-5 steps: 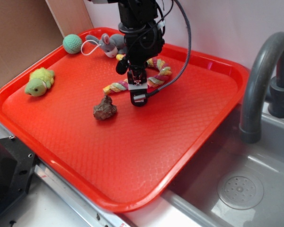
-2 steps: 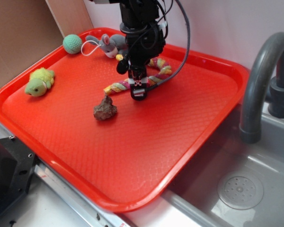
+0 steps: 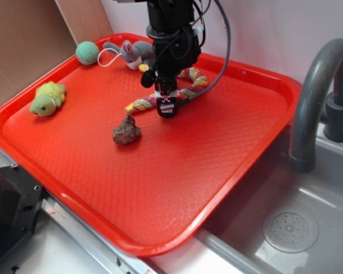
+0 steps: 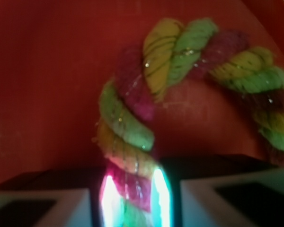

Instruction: Grab the multicolored rope.

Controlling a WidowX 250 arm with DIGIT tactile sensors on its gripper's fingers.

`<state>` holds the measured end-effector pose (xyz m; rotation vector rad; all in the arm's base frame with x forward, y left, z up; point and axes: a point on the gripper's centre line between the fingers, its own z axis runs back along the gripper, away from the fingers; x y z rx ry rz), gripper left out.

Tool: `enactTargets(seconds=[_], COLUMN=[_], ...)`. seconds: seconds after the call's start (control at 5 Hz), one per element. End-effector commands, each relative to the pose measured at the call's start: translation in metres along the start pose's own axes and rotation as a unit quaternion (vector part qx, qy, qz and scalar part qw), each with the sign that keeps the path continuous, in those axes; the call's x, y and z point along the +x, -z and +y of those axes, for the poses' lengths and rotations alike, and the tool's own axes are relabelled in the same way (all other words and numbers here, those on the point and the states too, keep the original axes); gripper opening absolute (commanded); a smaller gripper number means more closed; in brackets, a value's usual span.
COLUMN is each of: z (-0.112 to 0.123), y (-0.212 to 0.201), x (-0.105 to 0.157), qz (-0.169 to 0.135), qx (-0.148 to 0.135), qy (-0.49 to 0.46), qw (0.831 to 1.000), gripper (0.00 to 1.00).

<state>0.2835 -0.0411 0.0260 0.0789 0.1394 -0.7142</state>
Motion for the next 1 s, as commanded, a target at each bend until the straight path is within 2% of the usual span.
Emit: enactTargets(seconds=[0.0, 0.2, 0.4, 0.6, 0.8], z=[0.016, 0.003, -0.023, -0.028, -0.023], y=[-0.114, -0.159, -0.204, -0.210, -0.201], x=[-0.040, -0.072, -0.095, -0.090, -0.083], qz=[-0.095, -0.105, -0.150, -0.152, -0.125], qx=[0.086, 0.050, -0.008, -0.015, -0.003], qy=[-0.149, -0.270, -0.388, -0.420, -0.410], qw=[0.980, 0.956, 0.909, 0.895, 0.904], gripper=[0.00, 0.00, 0.00, 0.00, 0.00])
